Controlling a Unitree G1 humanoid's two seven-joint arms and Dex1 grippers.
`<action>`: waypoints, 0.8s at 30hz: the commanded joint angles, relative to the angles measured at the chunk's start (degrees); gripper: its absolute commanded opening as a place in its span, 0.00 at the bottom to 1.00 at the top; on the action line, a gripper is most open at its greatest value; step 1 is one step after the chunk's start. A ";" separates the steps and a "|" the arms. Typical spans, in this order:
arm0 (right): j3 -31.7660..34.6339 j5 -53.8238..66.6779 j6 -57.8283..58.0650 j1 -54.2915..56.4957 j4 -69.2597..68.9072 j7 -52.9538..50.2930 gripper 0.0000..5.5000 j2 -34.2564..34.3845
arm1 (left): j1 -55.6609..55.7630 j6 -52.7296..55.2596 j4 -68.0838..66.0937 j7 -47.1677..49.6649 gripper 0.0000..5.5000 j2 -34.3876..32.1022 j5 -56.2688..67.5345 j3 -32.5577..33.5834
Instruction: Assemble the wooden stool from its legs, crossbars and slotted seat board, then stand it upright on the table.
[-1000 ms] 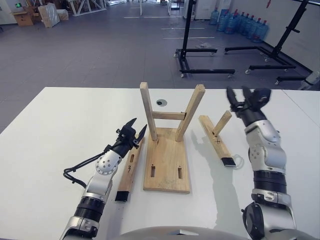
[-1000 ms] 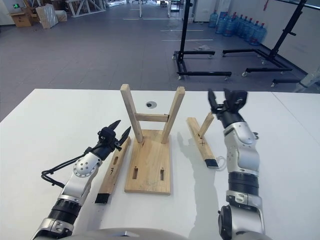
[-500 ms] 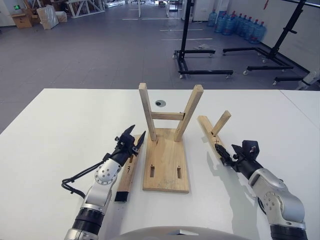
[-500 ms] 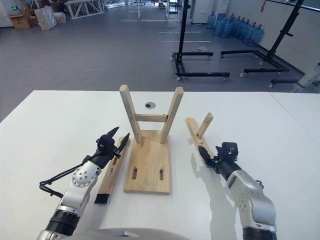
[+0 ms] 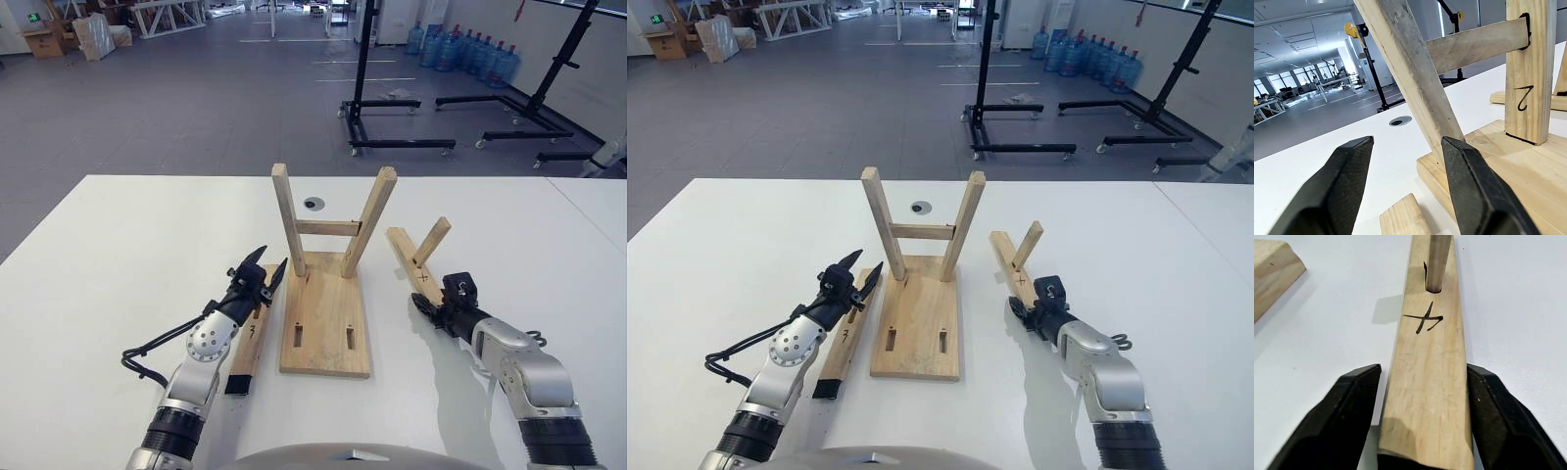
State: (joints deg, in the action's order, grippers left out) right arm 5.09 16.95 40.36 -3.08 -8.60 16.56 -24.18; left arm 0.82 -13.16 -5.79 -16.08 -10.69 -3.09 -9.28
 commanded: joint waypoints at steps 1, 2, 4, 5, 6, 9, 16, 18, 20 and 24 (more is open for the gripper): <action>-0.73 -0.47 2.57 -1.52 3.13 -0.35 0.40 1.64 | 1.31 1.92 0.14 -0.62 0.46 0.20 1.12 0.69; -0.83 -0.84 1.75 -1.29 3.43 -0.31 0.39 1.63 | 1.42 2.76 0.17 -1.08 0.46 0.35 2.16 1.04; -0.62 -1.03 0.67 -0.41 3.88 -0.20 0.38 1.77 | 1.60 3.04 0.06 -1.58 0.46 0.06 2.67 1.35; -0.43 -1.11 0.27 0.13 4.26 -0.15 0.38 1.76 | 1.72 2.79 -0.06 -1.73 0.46 -0.19 2.59 1.38; -0.08 -1.18 -0.11 0.76 4.79 -0.23 0.38 1.76 | 1.78 2.60 0.00 -1.91 0.46 -0.37 2.69 1.56; 3.50 -0.78 -4.42 3.66 7.05 -1.53 0.38 2.23 | 1.65 3.83 1.91 -3.20 0.46 -0.07 6.20 3.25; 23.17 22.04 -17.94 26.53 13.23 10.40 0.37 0.77 | -3.11 23.69 24.04 -22.14 0.46 -5.66 42.25 7.49; 25.43 35.05 -11.97 28.39 7.39 16.12 0.37 0.54 | -3.63 29.65 28.41 -26.91 0.46 -8.56 52.13 9.21; 24.48 49.55 -3.32 25.76 -1.40 24.41 0.37 -1.34 | -1.75 34.16 29.99 -28.47 0.49 -10.04 60.35 11.61; 14.79 51.61 1.83 15.07 -15.47 34.83 0.37 -4.17 | 2.25 40.15 30.97 -28.88 0.60 -12.44 70.53 14.66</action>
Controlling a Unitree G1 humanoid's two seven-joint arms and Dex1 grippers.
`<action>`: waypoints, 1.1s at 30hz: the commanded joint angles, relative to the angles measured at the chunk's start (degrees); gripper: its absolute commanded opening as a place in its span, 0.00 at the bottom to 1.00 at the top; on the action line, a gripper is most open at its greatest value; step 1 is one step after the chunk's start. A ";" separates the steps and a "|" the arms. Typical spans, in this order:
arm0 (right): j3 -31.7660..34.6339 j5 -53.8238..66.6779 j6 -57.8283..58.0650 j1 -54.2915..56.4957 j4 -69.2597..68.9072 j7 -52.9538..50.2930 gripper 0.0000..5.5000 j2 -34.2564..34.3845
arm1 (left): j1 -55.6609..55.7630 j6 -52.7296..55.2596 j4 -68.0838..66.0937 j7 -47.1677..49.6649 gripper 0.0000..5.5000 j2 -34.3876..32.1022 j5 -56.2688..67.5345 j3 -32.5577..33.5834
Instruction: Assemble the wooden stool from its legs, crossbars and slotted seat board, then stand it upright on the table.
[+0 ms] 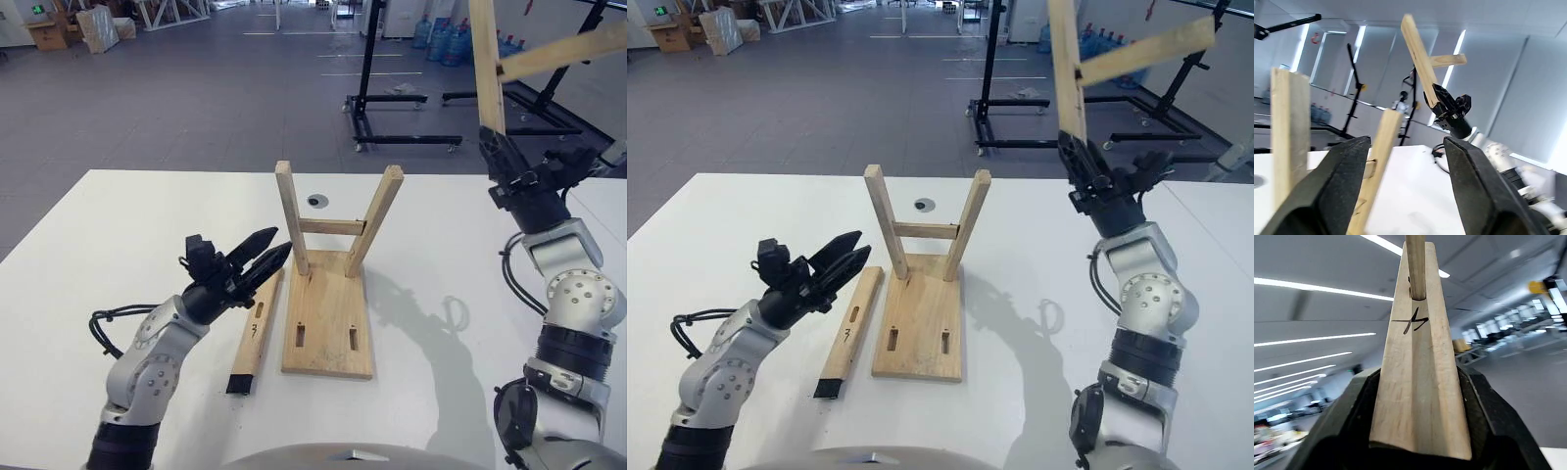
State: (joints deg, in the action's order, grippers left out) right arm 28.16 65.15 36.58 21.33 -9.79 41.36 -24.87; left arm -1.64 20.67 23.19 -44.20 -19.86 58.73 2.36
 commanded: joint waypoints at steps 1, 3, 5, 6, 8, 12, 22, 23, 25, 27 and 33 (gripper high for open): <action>-11.68 -0.17 4.72 -12.27 -16.41 11.99 0.37 -4.39 | 5.76 8.24 1.28 -0.42 0.63 -4.18 9.47 3.04; -16.82 -5.15 3.06 -15.53 -18.48 14.66 0.37 -5.49 | 7.54 12.41 0.59 -0.24 0.70 -6.33 12.17 3.30; -19.60 -7.23 1.51 -16.00 -18.04 16.04 0.37 -4.73 | 9.60 16.11 -0.38 -0.17 0.70 -7.20 14.70 2.93; -20.73 -7.92 1.00 -16.03 -17.63 17.20 0.37 -4.59 | 10.11 17.16 -0.47 0.28 0.70 -6.88 14.89 2.25; -23.20 -10.01 -0.22 -16.06 -16.30 19.15 0.37 -4.59 | 10.21 18.50 -0.27 1.04 0.70 -5.94 16.05 2.05; -25.60 -11.62 -1.73 -15.92 -15.35 20.43 0.37 -3.96 | 10.13 19.70 -0.67 1.43 0.70 -5.02 15.26 1.63; -27.65 -15.50 -5.85 -16.09 -9.52 19.05 0.37 -0.06 | 10.18 19.05 0.54 -0.29 0.70 -3.67 14.89 2.58; -28.01 -15.69 -5.79 -16.16 -9.36 19.73 0.37 -0.42 | 10.49 18.91 0.38 -0.29 0.70 -3.55 14.27 2.43; -28.58 -15.84 -5.73 -15.83 -8.85 21.36 0.37 -0.96 | 10.67 18.57 0.05 -0.46 0.70 -3.12 13.16 2.20; -29.51 -15.90 -5.73 -15.85 -8.59 22.97 0.37 -0.97 | 10.71 17.11 -1.05 -0.68 0.70 -2.68 9.54 1.30; -30.67 -15.81 -5.81 -14.91 -5.78 23.92 0.37 0.33 | 11.52 15.91 -2.32 -1.41 0.70 -0.67 7.34 1.20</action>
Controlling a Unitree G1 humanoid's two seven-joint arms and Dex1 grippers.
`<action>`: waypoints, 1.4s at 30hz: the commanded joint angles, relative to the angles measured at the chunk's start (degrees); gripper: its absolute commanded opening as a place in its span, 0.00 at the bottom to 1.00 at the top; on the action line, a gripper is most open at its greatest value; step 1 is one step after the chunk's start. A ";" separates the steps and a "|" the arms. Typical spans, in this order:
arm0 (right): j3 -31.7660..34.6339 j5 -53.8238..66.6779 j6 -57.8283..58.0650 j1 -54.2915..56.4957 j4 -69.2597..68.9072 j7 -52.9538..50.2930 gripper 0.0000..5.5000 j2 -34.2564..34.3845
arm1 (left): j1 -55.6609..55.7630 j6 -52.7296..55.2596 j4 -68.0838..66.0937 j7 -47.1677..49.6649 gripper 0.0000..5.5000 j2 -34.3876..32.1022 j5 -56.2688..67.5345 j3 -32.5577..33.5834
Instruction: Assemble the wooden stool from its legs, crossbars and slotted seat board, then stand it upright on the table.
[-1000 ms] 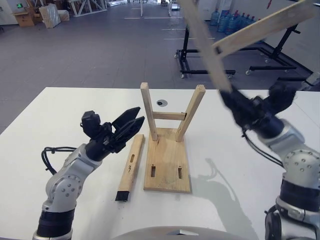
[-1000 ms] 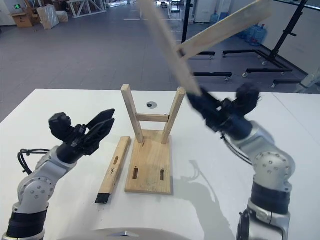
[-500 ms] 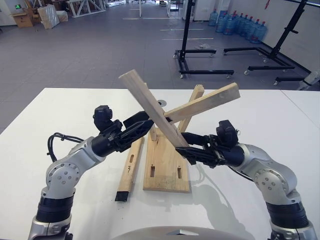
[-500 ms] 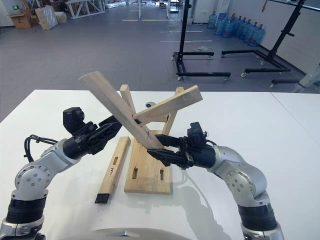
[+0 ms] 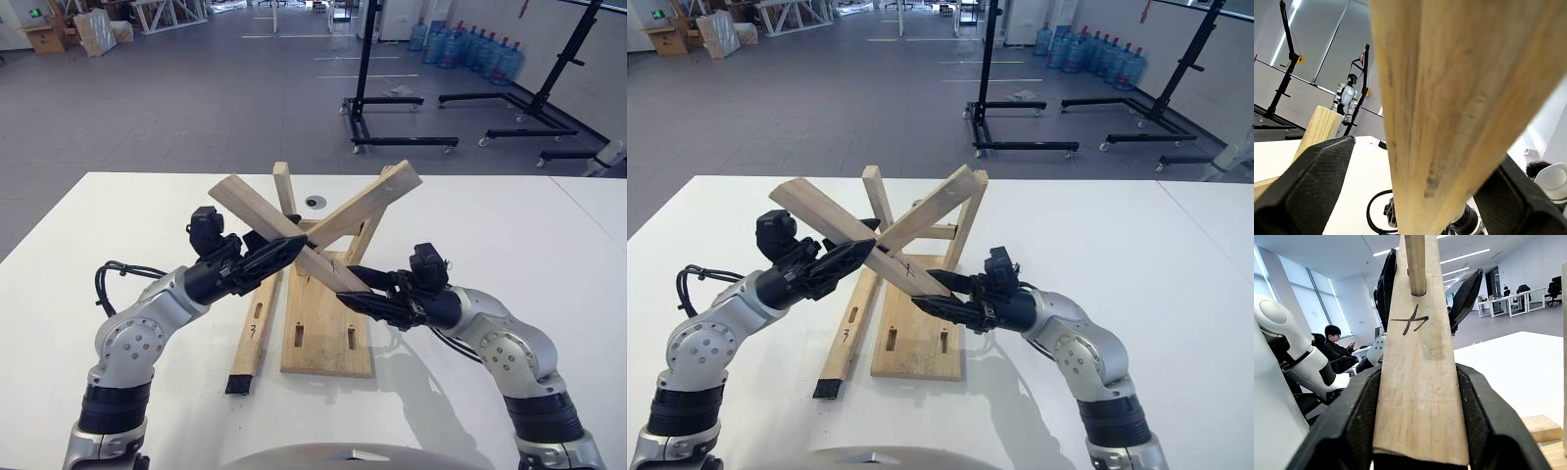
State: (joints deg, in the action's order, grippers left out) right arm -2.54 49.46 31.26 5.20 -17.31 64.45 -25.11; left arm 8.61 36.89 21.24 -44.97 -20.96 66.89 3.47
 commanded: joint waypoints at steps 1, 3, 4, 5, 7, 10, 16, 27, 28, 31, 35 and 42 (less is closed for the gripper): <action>0.20 -0.58 -1.19 1.45 3.24 1.65 0.37 0.56 | 1.36 -0.29 -0.39 -0.59 0.70 0.58 -0.64 0.34; 0.30 -1.57 -2.38 1.52 5.46 3.01 0.37 0.51 | 1.26 -0.18 -0.38 -0.96 0.70 0.56 -0.41 0.62; 0.24 -1.91 -2.66 1.38 5.91 3.37 0.37 0.46 | 1.20 -0.21 -0.42 -1.24 0.67 0.63 -0.43 0.64; 0.15 -2.10 -2.72 1.19 5.99 3.56 0.37 0.45 | 1.15 -0.24 -0.65 -1.47 0.65 0.84 -0.33 0.70; 0.03 -2.46 -2.48 1.30 5.94 3.52 0.37 0.43 | 0.83 -0.36 -0.88 -2.10 0.58 1.16 -0.32 0.76; 0.56 -2.40 -1.75 1.90 5.33 2.71 0.37 0.43 | 1.05 -1.46 -0.80 -3.18 0.50 1.56 -1.48 0.72; 0.46 -3.17 -2.34 2.14 4.69 1.49 0.37 1.15 | 0.84 -2.34 -0.64 -5.20 0.38 2.24 -1.62 0.88; -0.83 -8.13 -3.36 3.38 5.95 -1.28 0.50 1.36 | -0.28 -2.82 -0.48 -10.36 0.38 2.58 0.27 2.20; -1.05 -8.22 -3.17 3.13 5.61 -1.23 0.54 1.13 | 0.05 -3.66 -0.98 -10.04 0.38 2.61 -0.58 2.65; -0.94 -10.08 -4.75 3.07 6.12 -2.95 0.64 1.32 | 1.88 -6.74 -4.93 -9.91 0.38 0.61 -4.12 6.25; 1.08 -9.92 -4.35 4.50 8.38 -2.10 0.71 -0.57 | 5.22 -7.82 -10.14 -12.18 0.38 -5.88 -4.48 14.12; 12.82 -5.68 -4.76 3.98 8.96 -5.85 0.71 -3.38 | 1.46 -6.79 -6.87 -20.11 0.38 -16.30 -11.43 13.21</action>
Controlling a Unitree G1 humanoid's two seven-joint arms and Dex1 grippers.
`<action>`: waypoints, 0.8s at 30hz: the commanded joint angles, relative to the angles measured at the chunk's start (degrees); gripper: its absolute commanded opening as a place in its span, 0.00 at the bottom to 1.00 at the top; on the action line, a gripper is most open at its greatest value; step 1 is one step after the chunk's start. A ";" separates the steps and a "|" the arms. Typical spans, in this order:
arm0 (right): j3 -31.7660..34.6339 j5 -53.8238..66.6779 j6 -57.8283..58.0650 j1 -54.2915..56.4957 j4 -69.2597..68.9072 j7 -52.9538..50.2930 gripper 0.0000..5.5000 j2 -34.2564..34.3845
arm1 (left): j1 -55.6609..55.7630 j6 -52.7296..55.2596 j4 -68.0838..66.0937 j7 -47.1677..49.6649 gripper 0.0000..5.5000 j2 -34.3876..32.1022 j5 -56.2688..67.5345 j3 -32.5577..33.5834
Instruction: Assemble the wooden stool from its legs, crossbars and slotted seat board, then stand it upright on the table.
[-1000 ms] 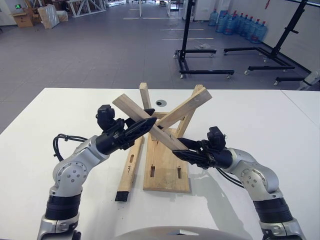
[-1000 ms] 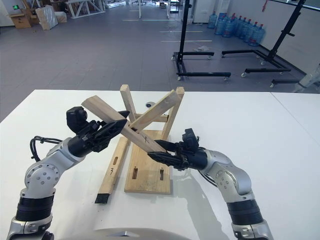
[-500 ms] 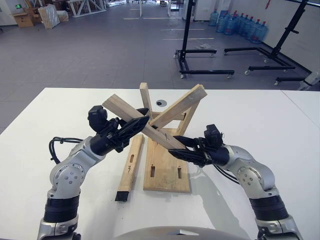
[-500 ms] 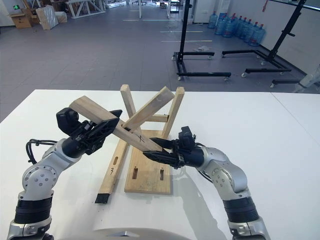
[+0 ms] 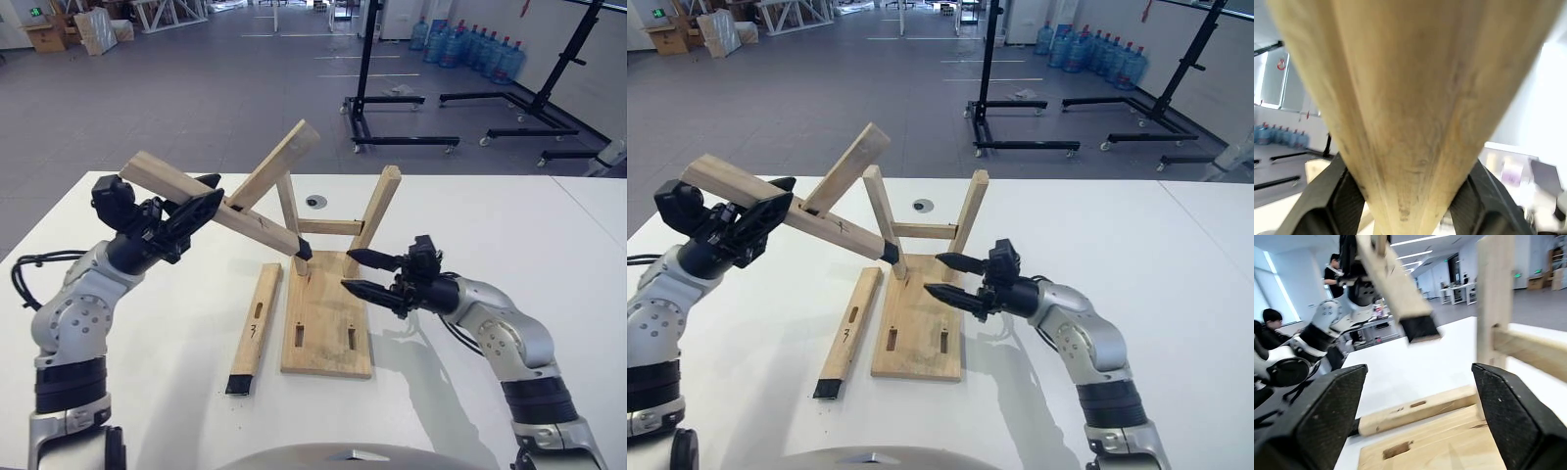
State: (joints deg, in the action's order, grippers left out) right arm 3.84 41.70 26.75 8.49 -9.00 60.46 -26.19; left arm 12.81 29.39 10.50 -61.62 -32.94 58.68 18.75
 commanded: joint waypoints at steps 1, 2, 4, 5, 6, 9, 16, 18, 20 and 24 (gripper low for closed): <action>8.90 2.34 -0.22 1.73 2.53 -2.31 0.71 -3.79 | -4.08 0.72 5.54 -4.28 0.38 -5.87 -4.96 -3.08; 10.99 2.90 0.02 2.77 4.21 -2.30 0.71 -5.14 | -5.00 0.67 6.52 -5.03 0.38 -7.21 -6.31 -3.70; 15.35 4.71 1.07 5.76 7.64 -1.87 0.71 -8.61 | -6.83 1.24 9.48 -6.16 0.38 -9.64 -7.10 -3.65; 16.40 4.30 0.86 7.75 10.04 -2.26 0.71 -9.77 | -7.14 1.76 10.57 -6.78 0.38 -10.52 -6.84 -3.65; 16.91 3.75 1.02 9.71 12.44 -3.16 0.71 -10.44 | -7.31 2.30 11.48 -7.31 0.38 -11.19 -6.56 -4.00; 15.41 2.09 1.43 13.32 15.94 -5.41 0.71 -9.64 | -6.49 4.03 12.96 -7.55 0.38 -10.73 -5.58 -6.89; 10.08 -0.15 1.53 12.59 15.58 -5.40 0.71 -6.35 | -3.72 2.36 9.98 -7.20 0.38 -5.65 -9.78 -15.73; 9.55 -0.20 1.59 12.37 15.45 -5.30 0.71 -5.90 | -2.35 0.80 7.36 -7.92 0.38 -5.42 -12.82 -17.45; 8.95 -0.39 1.42 12.16 15.60 -5.19 0.71 -5.44 | -1.16 -0.56 5.15 -9.06 0.38 -5.82 -15.44 -18.66; 8.46 -0.96 1.06 11.95 15.84 -5.25 0.71 -4.75 | 1.32 -1.33 2.06 -10.82 0.38 -6.57 -17.16 -19.04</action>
State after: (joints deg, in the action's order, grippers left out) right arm 12.66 41.57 27.52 20.81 6.59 55.35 -31.27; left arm 12.64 28.25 13.64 -71.83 -38.36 43.02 0.12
